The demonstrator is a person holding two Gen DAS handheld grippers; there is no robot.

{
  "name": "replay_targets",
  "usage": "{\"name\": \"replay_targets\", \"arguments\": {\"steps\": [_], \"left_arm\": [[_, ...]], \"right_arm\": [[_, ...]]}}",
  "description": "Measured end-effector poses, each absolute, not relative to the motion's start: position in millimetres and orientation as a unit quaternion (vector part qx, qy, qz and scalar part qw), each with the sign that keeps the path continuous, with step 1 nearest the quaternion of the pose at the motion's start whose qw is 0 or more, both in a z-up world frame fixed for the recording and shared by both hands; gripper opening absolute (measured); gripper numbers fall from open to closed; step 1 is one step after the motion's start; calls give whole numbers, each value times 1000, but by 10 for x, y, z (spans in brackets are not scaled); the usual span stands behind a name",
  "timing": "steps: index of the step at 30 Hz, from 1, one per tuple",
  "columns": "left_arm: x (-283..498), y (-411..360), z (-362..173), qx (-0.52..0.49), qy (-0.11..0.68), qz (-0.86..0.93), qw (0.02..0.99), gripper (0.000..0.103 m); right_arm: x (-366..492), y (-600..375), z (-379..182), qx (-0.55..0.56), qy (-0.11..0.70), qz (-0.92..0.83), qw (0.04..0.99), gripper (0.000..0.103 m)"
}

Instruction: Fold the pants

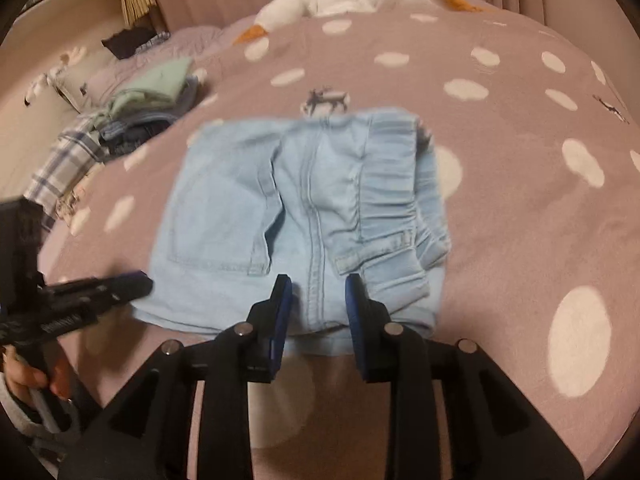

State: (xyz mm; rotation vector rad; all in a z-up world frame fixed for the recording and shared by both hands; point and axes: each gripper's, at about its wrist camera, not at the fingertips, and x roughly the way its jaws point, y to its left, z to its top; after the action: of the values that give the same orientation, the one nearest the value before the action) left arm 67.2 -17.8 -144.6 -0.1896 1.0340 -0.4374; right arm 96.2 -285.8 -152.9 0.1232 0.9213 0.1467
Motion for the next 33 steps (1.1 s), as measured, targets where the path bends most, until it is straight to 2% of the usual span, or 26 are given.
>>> {"name": "replay_targets", "arguments": {"steps": [2, 4, 5, 6, 8, 11, 13, 15, 17, 20, 31, 33], "left_arm": [[649, -199, -1442, -89, 487, -203, 845, 17], [615, -153, -1437, -101, 488, -208, 842, 21], [620, -89, -1440, -122, 491, -211, 836, 28], [630, -13, -1449, -146, 494, -211, 831, 39], [653, 141, -1476, -197, 497, -215, 817, 45], [734, 254, -1503, -233, 500, -212, 806, 45], [804, 292, -1532, -259, 504, -218, 795, 47], [862, 296, -1559, -282, 509, -230, 780, 56], [945, 283, -1575, -298, 509, -239, 771, 57], [1088, 198, -1594, -296, 513, -246, 767, 57], [1537, -294, -1551, -226, 514, -284, 777, 57], [1589, -400, -1545, -207, 515, -283, 782, 57]], "right_arm": [[942, -2858, -1536, 57, 434, 71, 896, 28], [940, -2873, -1485, 60, 441, 75, 892, 28], [933, -2910, -1426, 72, 444, 81, 889, 29], [906, -2953, -1380, 89, 442, 87, 889, 31], [819, -3121, -1263, 147, 421, 104, 889, 45], [743, -3421, -1204, 219, 401, 92, 885, 57], [747, -3650, -1279, 260, 403, 68, 875, 59], [777, -3832, -1421, 314, 414, 62, 852, 65], [842, -3975, -1619, 369, 430, 64, 821, 73], [954, -4002, -1739, 393, 436, 78, 806, 71], [1665, -3580, -1785, 328, 480, 149, 800, 72], [1719, -3549, -1795, 320, 477, 151, 804, 67]]}}
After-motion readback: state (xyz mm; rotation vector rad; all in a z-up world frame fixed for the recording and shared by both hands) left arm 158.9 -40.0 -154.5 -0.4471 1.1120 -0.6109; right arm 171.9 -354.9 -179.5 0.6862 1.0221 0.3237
